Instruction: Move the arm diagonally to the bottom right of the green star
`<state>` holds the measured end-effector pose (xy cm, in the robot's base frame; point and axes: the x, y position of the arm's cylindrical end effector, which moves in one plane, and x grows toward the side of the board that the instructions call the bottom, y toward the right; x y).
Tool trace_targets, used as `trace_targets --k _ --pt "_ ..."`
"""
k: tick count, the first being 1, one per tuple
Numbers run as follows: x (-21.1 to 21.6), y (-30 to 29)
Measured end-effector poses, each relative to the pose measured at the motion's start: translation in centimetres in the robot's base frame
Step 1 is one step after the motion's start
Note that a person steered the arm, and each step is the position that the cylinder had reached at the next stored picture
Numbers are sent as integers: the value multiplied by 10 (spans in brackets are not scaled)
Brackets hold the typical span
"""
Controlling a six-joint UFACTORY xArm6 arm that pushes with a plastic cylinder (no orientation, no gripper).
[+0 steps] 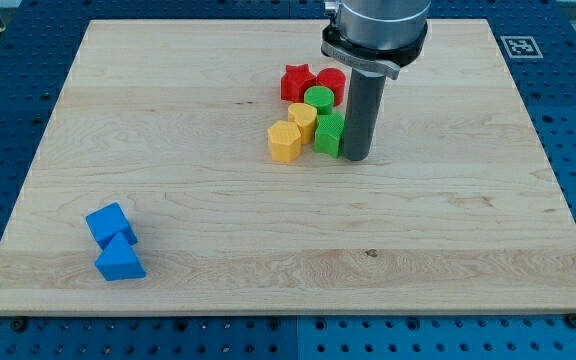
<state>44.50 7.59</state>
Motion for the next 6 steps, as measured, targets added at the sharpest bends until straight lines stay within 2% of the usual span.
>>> trace_targets --k 1,2,6 --pt "33 35" --pt "45 57" --pt "45 59"
